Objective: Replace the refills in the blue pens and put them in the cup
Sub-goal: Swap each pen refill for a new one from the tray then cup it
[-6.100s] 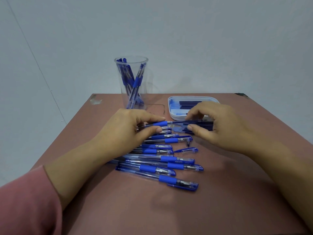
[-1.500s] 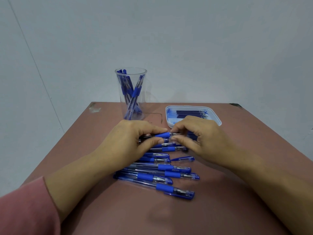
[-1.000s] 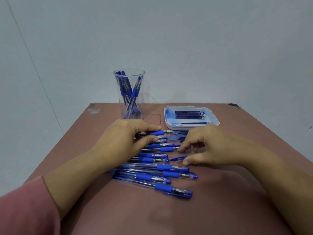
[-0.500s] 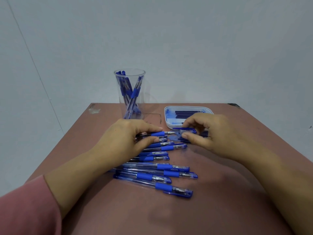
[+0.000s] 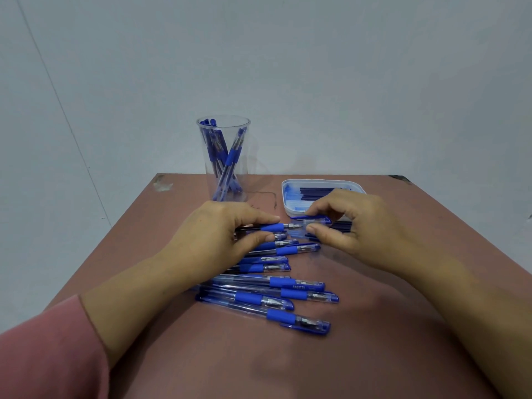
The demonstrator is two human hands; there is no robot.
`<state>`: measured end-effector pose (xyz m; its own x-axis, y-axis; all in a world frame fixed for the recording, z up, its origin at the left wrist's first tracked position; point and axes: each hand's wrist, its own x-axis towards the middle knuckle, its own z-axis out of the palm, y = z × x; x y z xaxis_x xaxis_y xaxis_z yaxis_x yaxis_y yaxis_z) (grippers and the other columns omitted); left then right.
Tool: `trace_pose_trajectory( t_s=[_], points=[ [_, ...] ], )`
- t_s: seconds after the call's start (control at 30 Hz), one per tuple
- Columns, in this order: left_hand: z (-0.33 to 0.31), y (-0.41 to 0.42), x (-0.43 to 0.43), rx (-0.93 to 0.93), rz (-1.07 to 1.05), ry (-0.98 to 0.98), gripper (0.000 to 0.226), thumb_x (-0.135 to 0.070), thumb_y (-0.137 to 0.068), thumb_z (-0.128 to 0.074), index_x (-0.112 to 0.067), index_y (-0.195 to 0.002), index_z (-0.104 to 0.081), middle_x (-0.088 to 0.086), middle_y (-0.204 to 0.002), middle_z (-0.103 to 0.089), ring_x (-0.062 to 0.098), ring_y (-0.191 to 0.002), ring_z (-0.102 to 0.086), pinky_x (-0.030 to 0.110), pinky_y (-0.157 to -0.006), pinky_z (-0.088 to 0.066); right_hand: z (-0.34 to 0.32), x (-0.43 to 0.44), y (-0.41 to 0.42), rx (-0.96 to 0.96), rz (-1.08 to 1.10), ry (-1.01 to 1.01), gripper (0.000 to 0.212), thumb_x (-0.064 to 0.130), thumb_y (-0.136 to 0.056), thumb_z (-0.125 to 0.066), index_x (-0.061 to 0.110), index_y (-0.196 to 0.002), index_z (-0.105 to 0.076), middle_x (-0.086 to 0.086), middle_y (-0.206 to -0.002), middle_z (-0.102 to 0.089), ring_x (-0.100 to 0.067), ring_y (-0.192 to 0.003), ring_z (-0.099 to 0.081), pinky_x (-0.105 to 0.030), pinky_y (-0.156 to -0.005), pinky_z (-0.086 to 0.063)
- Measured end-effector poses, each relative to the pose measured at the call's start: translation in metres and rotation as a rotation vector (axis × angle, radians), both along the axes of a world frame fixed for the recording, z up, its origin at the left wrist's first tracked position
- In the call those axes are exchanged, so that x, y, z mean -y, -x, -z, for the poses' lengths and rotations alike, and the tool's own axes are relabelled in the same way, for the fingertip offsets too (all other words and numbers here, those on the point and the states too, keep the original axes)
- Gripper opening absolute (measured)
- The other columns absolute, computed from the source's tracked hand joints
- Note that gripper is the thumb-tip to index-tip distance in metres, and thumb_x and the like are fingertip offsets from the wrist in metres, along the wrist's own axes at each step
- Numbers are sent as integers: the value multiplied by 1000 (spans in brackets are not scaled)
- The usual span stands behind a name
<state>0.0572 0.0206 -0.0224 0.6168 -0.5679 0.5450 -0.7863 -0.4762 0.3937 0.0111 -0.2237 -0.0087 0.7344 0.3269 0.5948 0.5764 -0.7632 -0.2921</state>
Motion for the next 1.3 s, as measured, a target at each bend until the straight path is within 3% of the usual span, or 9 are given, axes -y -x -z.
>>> trace_pose_trajectory(
  t_s=[0.1,0.33,0.6,0.83,1.0,1.1,1.17,1.3],
  points=[
    [1,-1,0,-3,-7,-5,31,-48,-82,-65,-39,-111,-71,-37,-87,-61,-8,-84,-63,23,-75,-55,3,-1,-1,-28,-19,-6,20,30,-82,-65,16,-96,-70,10,-85,-65,-7,-80,-59,-25,-70,-47],
    [-1,0,0,0,-7,10,41,-58,-80,-55,-40,-113,-70,-29,-93,-67,-7,-87,-63,25,-76,-56,1,1,-1,-25,-9,-35,18,29,-81,-66,17,-94,-70,11,-85,-65,-6,-79,-59,-23,-70,-47],
    [1,3,3,17,18,35,30,-40,-83,-70,-36,-113,-71,-22,-94,-71,-6,-85,-65,25,-75,-56,11,-13,-1,-31,-58,-76,18,34,-82,-68,28,-99,-69,31,-83,-58,5,-82,-59,-10,-73,-44],
    [2,7,4,123,53,81,31,-36,-83,-68,-23,-111,-73,-14,-89,-73,-2,-80,-66,15,-71,-53,15,-20,2,65,-61,-108,19,24,-85,-71,19,-103,-71,13,-92,-69,1,-86,-62,-18,-77,-50],
    [0,5,5,97,21,27,32,-36,-85,-68,-26,-115,-71,-14,-92,-72,-1,-81,-66,22,-72,-55,14,-20,-3,-7,-58,-105,17,23,-86,-70,24,-102,-69,24,-92,-62,6,-90,-59,-8,-79,-43],
    [1,10,5,99,-51,-97,44,-48,-90,-60,-30,-130,-60,-14,-103,-69,4,-92,-64,26,-79,-54,9,-16,-7,-100,-21,-126,20,24,-87,-68,38,-98,-60,25,-92,-60,4,-91,-58,-8,-78,-41],
    [1,18,6,101,-156,-217,63,-63,-90,-41,-29,-143,-46,-12,-122,-62,10,-110,-59,26,-89,-48,5,-8,-9,-135,36,-152,19,25,-88,-67,40,-96,-58,22,-92,-62,0,-89,-59,-11,-77,-43],
    [3,37,5,-3,-325,-423,87,-75,-85,-11,-24,-155,-16,-8,-156,-28,11,-141,-28,30,-113,-28,-1,10,-8,-198,86,-286,17,18,-88,-67,33,-94,-61,17,-88,-63,-1,-83,-59,-9,-75,-42]
  ],
)
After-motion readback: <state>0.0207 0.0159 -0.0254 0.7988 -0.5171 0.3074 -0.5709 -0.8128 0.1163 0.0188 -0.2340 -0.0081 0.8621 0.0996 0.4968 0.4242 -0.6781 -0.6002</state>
